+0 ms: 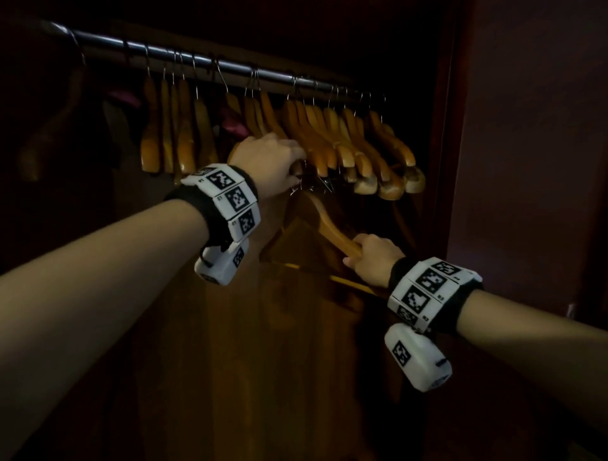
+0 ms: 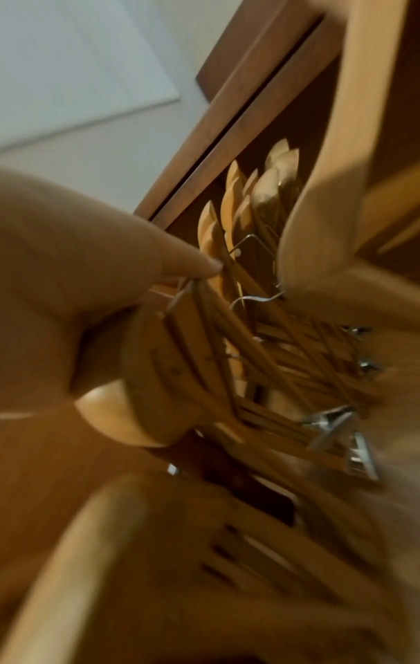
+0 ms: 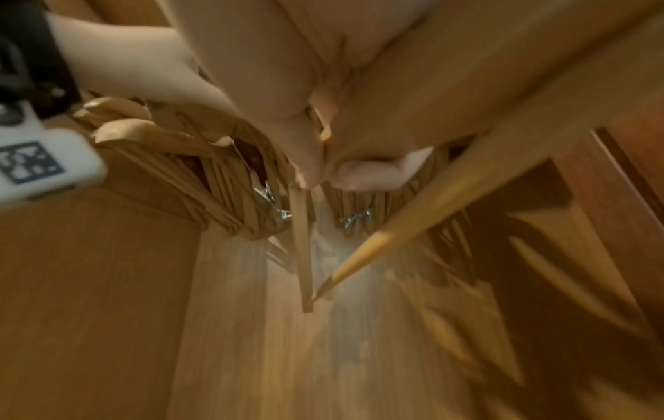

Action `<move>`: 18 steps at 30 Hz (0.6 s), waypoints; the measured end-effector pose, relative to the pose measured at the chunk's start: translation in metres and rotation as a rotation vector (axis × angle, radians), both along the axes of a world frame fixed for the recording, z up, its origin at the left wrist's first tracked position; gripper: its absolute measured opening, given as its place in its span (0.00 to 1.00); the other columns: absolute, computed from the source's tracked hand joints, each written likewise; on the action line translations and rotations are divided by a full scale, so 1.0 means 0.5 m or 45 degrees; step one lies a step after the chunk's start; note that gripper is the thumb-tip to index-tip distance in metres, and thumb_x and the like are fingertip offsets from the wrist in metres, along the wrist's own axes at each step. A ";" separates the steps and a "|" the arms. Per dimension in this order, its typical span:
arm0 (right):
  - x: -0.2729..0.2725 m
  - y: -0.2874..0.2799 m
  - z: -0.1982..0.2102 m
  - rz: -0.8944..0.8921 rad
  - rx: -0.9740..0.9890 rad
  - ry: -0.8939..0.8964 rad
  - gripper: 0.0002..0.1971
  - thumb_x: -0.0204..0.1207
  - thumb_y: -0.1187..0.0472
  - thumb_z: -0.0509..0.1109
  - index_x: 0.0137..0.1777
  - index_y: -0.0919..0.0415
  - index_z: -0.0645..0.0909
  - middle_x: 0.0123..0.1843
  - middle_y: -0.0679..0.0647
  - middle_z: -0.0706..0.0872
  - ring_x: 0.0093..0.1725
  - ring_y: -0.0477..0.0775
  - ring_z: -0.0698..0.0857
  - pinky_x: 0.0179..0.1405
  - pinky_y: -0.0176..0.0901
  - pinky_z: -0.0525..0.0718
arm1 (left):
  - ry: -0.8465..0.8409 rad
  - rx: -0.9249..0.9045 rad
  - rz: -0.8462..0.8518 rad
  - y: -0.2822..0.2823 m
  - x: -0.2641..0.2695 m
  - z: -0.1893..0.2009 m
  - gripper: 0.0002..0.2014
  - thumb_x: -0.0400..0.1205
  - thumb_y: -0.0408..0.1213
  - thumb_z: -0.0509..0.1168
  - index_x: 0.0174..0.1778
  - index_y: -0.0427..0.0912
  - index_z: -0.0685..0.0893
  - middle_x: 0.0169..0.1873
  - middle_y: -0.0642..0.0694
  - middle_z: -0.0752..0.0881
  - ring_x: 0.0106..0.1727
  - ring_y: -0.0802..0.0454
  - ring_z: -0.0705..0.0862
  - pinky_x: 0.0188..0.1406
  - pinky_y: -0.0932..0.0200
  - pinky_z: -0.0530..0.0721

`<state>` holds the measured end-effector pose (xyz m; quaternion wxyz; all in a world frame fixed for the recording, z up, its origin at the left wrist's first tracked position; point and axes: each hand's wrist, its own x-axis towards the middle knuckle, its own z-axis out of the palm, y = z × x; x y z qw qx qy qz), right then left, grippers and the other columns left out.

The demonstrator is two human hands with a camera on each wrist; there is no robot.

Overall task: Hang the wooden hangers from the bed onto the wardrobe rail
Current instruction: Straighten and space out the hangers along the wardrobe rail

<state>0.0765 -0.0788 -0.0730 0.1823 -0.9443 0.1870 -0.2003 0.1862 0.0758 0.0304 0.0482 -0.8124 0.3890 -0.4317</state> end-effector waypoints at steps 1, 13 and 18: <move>0.001 0.004 0.005 -0.014 -0.011 0.004 0.18 0.81 0.53 0.64 0.68 0.58 0.74 0.61 0.58 0.81 0.61 0.60 0.81 0.60 0.52 0.81 | -0.025 -0.017 0.003 0.006 0.000 -0.005 0.21 0.82 0.47 0.61 0.72 0.50 0.72 0.72 0.51 0.74 0.69 0.44 0.74 0.63 0.44 0.73; 0.008 0.116 0.106 0.019 0.145 -0.044 0.07 0.81 0.65 0.57 0.52 0.68 0.74 0.48 0.61 0.78 0.53 0.64 0.83 0.54 0.52 0.84 | -0.032 0.019 0.193 0.084 0.002 -0.004 0.23 0.80 0.51 0.64 0.71 0.54 0.72 0.71 0.54 0.75 0.67 0.45 0.76 0.63 0.42 0.75; 0.010 0.146 0.150 -0.049 -0.021 -0.170 0.07 0.81 0.63 0.60 0.50 0.67 0.77 0.59 0.65 0.83 0.55 0.64 0.83 0.49 0.49 0.79 | -0.074 0.077 0.291 0.105 0.002 -0.002 0.14 0.82 0.40 0.61 0.64 0.50 0.77 0.61 0.48 0.82 0.63 0.45 0.78 0.58 0.44 0.77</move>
